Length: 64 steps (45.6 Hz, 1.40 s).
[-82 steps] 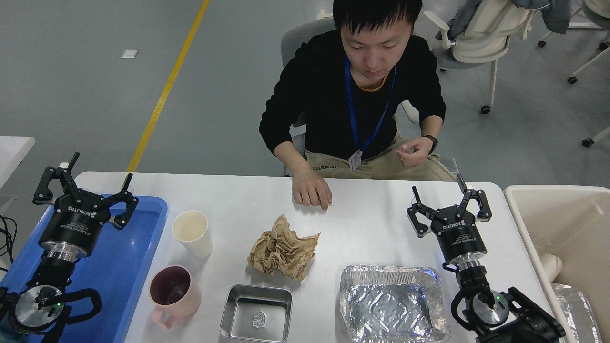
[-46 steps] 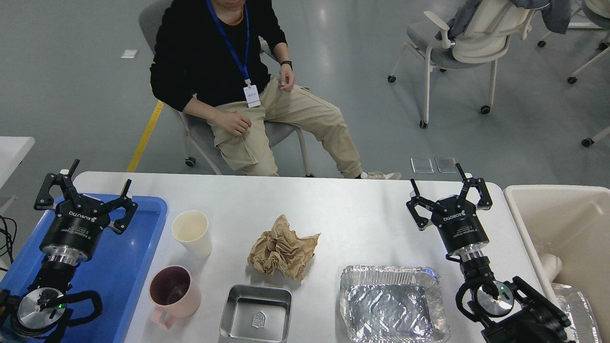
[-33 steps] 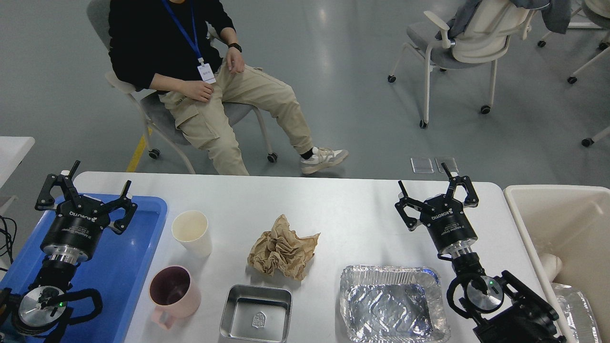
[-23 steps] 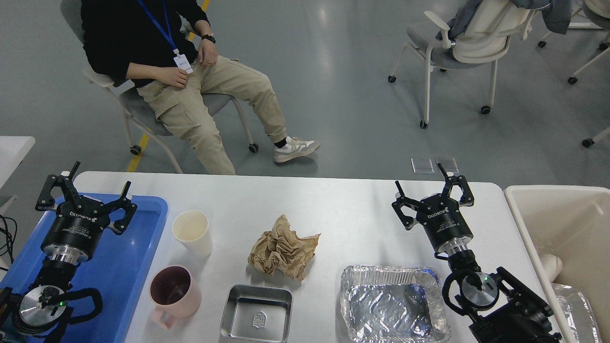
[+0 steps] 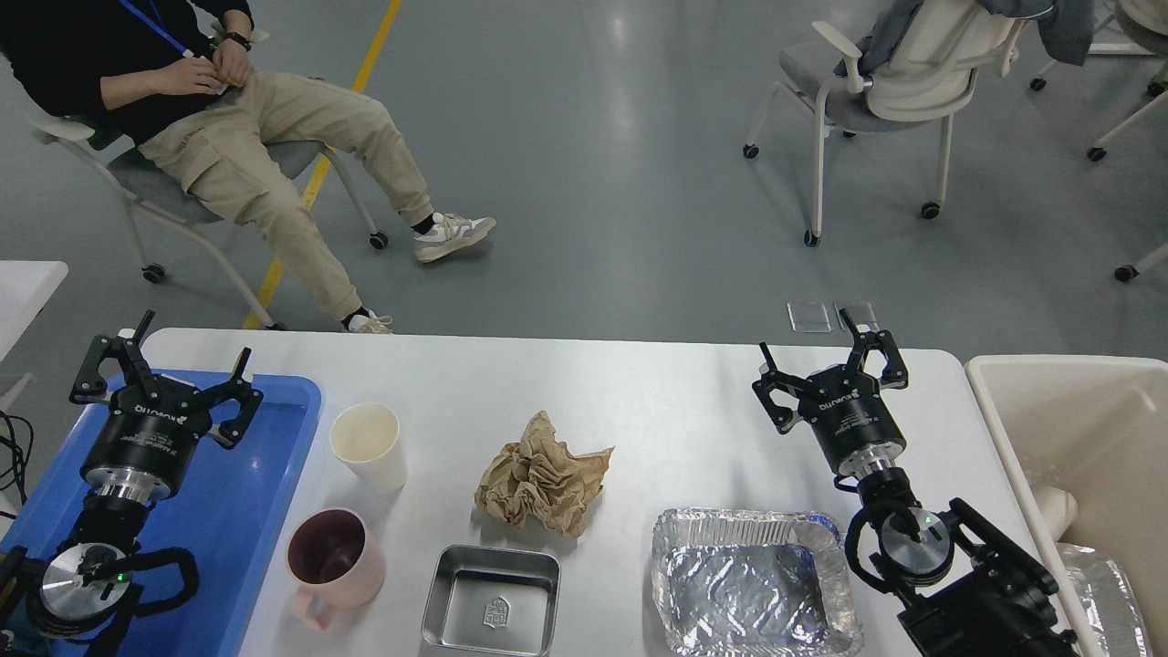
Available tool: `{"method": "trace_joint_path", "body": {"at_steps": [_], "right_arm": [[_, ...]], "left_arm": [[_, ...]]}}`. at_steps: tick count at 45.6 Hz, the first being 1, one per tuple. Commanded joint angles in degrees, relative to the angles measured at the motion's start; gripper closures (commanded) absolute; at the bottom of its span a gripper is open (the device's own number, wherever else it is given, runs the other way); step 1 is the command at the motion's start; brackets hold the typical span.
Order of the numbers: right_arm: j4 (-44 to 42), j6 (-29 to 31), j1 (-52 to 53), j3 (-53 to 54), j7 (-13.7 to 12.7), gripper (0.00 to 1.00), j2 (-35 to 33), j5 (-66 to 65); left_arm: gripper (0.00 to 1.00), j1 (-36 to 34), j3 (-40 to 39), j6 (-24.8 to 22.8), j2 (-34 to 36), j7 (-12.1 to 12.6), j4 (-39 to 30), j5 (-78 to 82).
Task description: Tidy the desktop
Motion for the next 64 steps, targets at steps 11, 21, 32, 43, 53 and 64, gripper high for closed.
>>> {"method": "trace_joint_path", "body": {"at_steps": [11, 21, 32, 43, 53, 64], "right_arm": [[0.0, 0.3, -0.1, 0.1, 0.1, 0.0, 0.9, 0.1], [0.0, 0.5, -0.1, 0.1, 0.3, 0.0, 1.0, 0.1], [0.0, 0.7, -0.1, 0.4, 0.3, 0.0, 0.8, 0.1], [0.0, 0.8, -0.2, 0.4, 0.4, 0.0, 1.0, 0.1], [0.0, 0.9, -0.4, 0.4, 0.4, 0.0, 1.7, 0.1], [-0.1, 1.2, 0.0, 0.4, 0.4, 0.0, 1.9, 0.1]], "left_arm": [[0.03, -2.3, -0.9, 0.6, 0.7, -0.2, 1.8, 0.8], [0.03, -2.2, 0.1, 1.2, 0.7, 2.1, 1.7, 0.7], [0.03, -1.9, 0.1, 2.2, 0.9, 4.3, 1.7, 0.8], [0.03, -2.2, 0.1, 2.4, 0.9, 3.6, 1.7, 0.8], [0.03, -1.3, -1.1, 1.1, 0.7, 2.5, 1.7, 0.7], [0.03, -1.4, -3.2, 0.3, 0.3, 2.4, 2.0, 0.3]]}}
